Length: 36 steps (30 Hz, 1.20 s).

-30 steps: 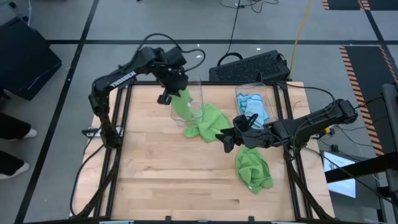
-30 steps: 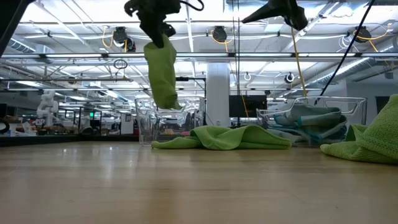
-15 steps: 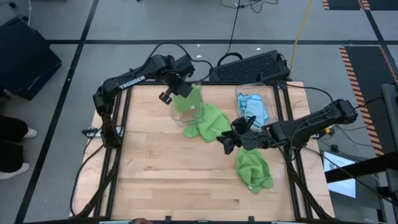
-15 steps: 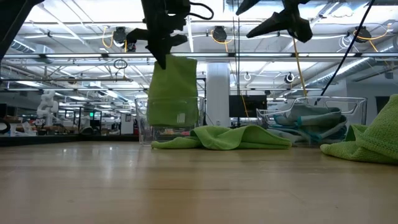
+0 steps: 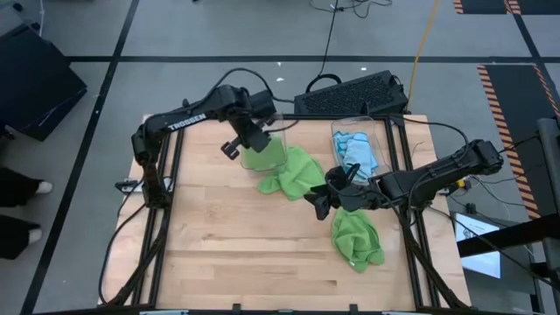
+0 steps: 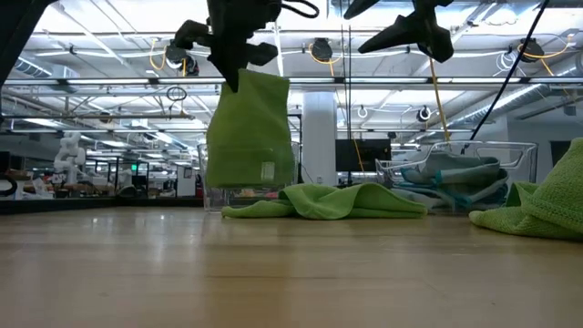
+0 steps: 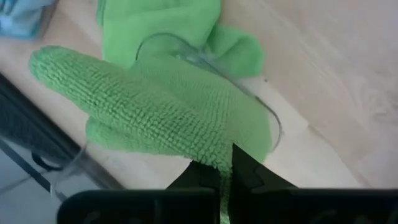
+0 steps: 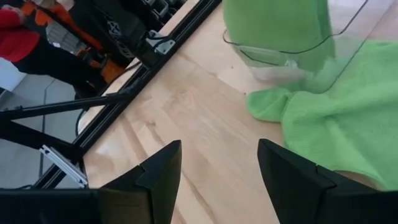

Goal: Fold microfiber towels
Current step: Put the bottom left green microfiber towel into the left transparent bin

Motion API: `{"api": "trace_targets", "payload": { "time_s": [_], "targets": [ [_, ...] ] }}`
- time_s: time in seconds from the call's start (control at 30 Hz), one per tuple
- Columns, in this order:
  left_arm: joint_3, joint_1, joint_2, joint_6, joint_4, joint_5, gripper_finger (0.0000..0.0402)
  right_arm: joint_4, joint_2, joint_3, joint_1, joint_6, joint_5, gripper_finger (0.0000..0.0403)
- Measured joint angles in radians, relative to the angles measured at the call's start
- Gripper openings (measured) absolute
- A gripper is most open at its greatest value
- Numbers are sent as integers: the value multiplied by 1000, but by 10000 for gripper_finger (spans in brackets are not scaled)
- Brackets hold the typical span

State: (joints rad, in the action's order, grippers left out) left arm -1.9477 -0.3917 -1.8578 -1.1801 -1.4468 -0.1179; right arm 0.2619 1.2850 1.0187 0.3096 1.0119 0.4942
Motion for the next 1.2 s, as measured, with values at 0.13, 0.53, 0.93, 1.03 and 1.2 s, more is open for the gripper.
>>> {"api": "trace_targets", "payload": {
  "time_s": [0.13,0.53,0.93,1.03,1.2],
  "targets": [
    [70,4,0,-20,58,30,1,6,0,0,0,-20,1,203],
    [285,-34,-1,-4,346,150,6,17,-10,-1,-16,-64,1,203],
    [435,-82,-1,46,611,320,13,82,-76,-1,-57,-75,2,203],
    [455,-93,-1,78,674,371,28,84,-90,-1,-66,-76,3,203],
    [461,-112,-1,110,705,395,55,87,-94,-1,-69,-82,3,203]
  ]
}}
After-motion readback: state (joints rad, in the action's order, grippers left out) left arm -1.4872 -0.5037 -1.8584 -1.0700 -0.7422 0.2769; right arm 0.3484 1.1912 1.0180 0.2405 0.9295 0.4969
